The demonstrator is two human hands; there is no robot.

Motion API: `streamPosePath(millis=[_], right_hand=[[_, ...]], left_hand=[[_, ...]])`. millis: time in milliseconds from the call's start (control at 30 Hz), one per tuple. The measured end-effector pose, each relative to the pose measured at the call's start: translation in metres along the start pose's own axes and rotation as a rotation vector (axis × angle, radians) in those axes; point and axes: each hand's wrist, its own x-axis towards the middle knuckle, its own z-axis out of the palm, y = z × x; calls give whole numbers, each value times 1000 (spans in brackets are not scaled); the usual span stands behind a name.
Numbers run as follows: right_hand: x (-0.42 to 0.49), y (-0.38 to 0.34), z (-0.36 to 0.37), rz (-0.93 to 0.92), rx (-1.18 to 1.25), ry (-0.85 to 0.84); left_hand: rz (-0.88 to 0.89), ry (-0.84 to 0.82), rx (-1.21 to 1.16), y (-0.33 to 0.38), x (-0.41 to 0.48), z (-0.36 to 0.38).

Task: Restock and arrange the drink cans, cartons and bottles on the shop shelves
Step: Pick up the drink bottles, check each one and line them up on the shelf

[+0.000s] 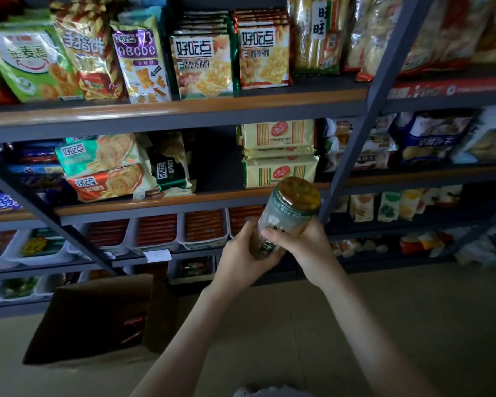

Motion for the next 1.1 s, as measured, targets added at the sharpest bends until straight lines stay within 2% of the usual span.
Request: streamPosePath(millis=[67,167,200,267,333,433,700,767,867,967,1100], right_hand=[[-1,-6,-1,-27,-50,-40],[0,-9,-2,-120,-290,-75],[0,-8,-3,-202,-412,-59],[-1,3,-11,-501,-781,-9],[-3,12,-21,-734,-1098,-49],[-6,17,-22,-754,-1276,-200],[-3,19,-18,-902,-1186,-123],[-7,17,-16,-767,-1033,-81],[-17,12,-9,-481,-716,-2],[-20,13,-7,-376,-600,75],[-20,12,-8,-235,-404,92]], left_hand=[[-21,19,-12,3,-2,0],[-67,53,-12,9,-2,-1],[-96,64,-16,11,-1,-3],[-158,59,-28,15,1,-10],[-207,16,-19,18,2,-18],[-269,-78,-52,22,3,-29],[-366,-338,-109,41,-4,-47],[-396,-389,-182,45,-5,-57],[-395,-364,-234,42,-6,-61],[-330,-292,-248,37,-14,-55],[-134,-205,-237,16,-20,-41]])
